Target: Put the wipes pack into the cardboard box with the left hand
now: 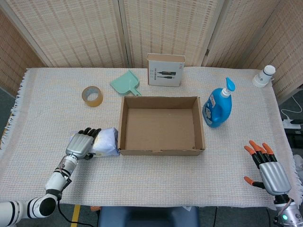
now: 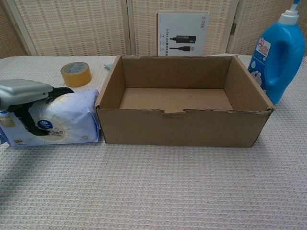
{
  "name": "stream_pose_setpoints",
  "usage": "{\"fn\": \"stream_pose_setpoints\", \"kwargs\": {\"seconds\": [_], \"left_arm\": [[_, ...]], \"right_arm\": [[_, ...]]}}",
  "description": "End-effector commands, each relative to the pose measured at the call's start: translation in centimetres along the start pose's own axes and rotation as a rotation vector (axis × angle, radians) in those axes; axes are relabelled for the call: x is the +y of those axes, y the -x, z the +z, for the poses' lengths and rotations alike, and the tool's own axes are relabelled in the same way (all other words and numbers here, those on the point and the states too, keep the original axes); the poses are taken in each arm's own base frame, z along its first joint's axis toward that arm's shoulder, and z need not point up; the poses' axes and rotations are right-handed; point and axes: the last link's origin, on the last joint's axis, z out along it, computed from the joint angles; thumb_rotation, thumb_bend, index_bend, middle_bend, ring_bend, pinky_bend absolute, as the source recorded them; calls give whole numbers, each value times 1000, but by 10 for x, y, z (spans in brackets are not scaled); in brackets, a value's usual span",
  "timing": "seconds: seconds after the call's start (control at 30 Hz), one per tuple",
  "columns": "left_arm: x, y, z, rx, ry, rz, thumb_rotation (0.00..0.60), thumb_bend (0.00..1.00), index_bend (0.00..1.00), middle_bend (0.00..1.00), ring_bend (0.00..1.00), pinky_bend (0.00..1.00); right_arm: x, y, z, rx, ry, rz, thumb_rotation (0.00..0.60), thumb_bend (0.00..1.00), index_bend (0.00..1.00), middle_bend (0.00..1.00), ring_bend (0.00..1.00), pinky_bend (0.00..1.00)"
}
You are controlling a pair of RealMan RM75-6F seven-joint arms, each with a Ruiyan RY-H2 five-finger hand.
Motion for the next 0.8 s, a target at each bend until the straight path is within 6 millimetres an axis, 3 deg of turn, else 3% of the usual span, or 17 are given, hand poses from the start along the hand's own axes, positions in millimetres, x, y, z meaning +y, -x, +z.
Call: {"fn": "stream_pose_setpoints", "kwargs": {"seconds": [0.03, 0.17, 0.37, 0.6, 0.7, 0.8], "left_arm": [[-1, -8, -2, 39, 4, 16, 600, 263, 384, 483, 383, 483], [-4, -11, -7, 49, 3, 26, 600, 294, 517, 629, 513, 593], [-17, -33, -13, 103, -26, 67, 600, 301, 543, 653, 533, 611], [-31, -97, -21, 255, -102, 198, 600, 301, 547, 653, 534, 611], [-20, -125, -25, 305, -84, 229, 600, 300, 552, 655, 535, 611], [5, -153, -31, 375, -32, 237, 600, 300, 556, 660, 541, 621]], "right_arm": [[1, -1, 0, 3, 3, 0, 600, 0, 122, 0, 0, 0], [1, 0, 0, -1, 3, 2, 600, 0, 122, 0, 0, 0], [1, -2, -1, 1, 3, 5, 600, 0, 122, 0, 0, 0], [2, -1, 0, -3, 4, 12, 600, 0, 122, 0, 0, 0], [3, -1, 1, -5, 3, 14, 600, 0, 122, 0, 0, 0], [2, 0, 2, -7, 0, 25, 600, 0, 122, 0, 0, 0]]}}
